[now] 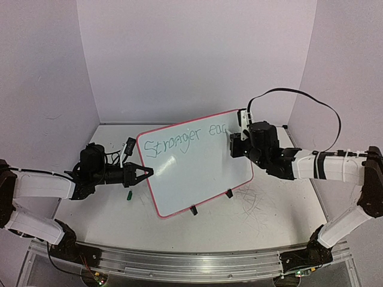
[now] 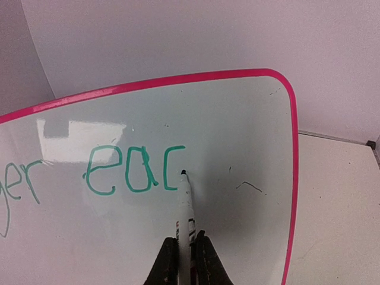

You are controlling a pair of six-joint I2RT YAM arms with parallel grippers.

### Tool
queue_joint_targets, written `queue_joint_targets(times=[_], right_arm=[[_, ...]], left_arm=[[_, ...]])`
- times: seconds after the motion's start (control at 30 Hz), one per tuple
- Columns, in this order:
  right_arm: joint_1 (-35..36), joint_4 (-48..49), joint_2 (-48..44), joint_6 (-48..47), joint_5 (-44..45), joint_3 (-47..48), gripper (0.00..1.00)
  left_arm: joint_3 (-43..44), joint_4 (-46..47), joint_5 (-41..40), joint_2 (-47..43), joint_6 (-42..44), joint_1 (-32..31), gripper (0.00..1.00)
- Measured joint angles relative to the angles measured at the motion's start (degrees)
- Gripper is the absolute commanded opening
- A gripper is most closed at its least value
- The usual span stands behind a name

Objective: Write a sentence on the whiteboard

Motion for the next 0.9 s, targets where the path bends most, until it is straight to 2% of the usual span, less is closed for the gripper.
queue_joint_targets(times=[0.4,0.9], right_arm=[[-0.65,0.81,-2.70,-0.36,-0.50,-0.79,0.00],[-1.92,1.26,1.56,-2.17,-0.33,5.52,0.00]], left_arm=[[0.00,-0.41,0.05,-0.49,0.79,-0.01,0.00],[-0.02,-0.81,0.01,-0.82,1.16,-0.01,0.00]])
